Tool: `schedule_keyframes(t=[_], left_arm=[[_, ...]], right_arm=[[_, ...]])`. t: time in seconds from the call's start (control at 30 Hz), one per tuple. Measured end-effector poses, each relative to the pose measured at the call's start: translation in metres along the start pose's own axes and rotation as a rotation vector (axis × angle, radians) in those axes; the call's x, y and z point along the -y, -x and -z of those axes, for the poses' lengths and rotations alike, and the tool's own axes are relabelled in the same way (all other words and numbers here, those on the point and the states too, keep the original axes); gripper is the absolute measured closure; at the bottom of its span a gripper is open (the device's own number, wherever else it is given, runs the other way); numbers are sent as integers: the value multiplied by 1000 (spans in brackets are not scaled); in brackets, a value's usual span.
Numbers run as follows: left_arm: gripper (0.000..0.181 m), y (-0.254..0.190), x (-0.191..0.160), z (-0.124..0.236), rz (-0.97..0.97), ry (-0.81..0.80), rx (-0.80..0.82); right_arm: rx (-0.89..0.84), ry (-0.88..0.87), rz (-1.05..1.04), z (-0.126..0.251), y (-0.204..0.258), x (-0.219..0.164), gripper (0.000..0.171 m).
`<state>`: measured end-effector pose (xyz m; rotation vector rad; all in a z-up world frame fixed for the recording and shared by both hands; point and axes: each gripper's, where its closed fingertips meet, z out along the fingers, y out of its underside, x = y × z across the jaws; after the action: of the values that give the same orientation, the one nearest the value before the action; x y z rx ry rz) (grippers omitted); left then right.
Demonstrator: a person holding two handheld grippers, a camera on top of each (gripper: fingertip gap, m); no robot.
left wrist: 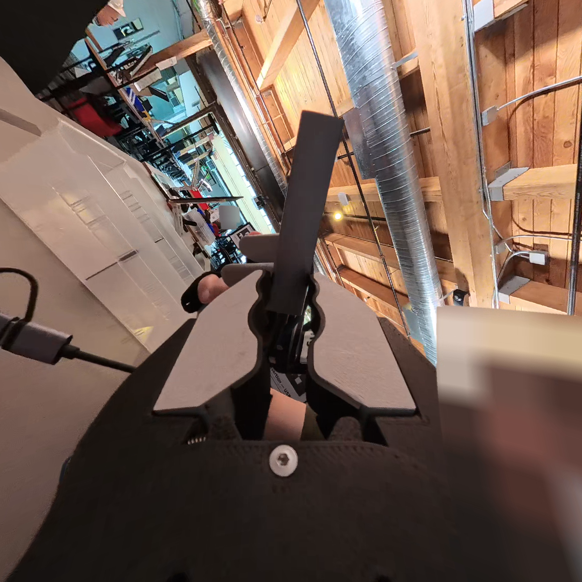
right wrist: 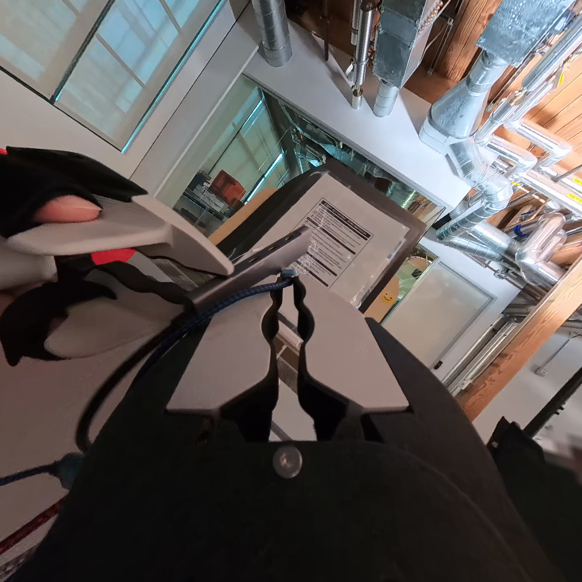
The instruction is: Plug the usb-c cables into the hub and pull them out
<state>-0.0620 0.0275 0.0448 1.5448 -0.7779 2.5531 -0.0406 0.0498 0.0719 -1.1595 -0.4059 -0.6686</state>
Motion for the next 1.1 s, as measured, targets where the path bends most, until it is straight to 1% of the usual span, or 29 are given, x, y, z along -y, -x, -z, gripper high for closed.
schedule_keyframes(t=[0.17, 0.5, 0.73, 0.83, 0.9, 0.97, 1.1], left_arm=[[159, -2, -1, -4, -23, -53, -20], [159, -4, -5, -8, -109, -29, -6], [159, -3, -5, -7, -168, -2, 33], [158, -4, 0, -5, -255, -1, 79], [159, -5, 11, 2, -360, -16, 137], [159, 0, 23, 13, -470, -11, 234], [159, 4, 42, 31, -662, -7, 391]], right_arm=[[-2, -18, -1, 1, 1, 1, 164], [11, -52, -24, 4, 3, 4, 165], [6, -47, 13, 3, 4, 4, 165], [14, -49, 23, 2, 2, 4, 165], [22, -67, 39, 3, -3, 9, 165], [119, -108, 93, 4, 4, 21, 165], [262, -84, 214, 5, 19, 30, 165]])
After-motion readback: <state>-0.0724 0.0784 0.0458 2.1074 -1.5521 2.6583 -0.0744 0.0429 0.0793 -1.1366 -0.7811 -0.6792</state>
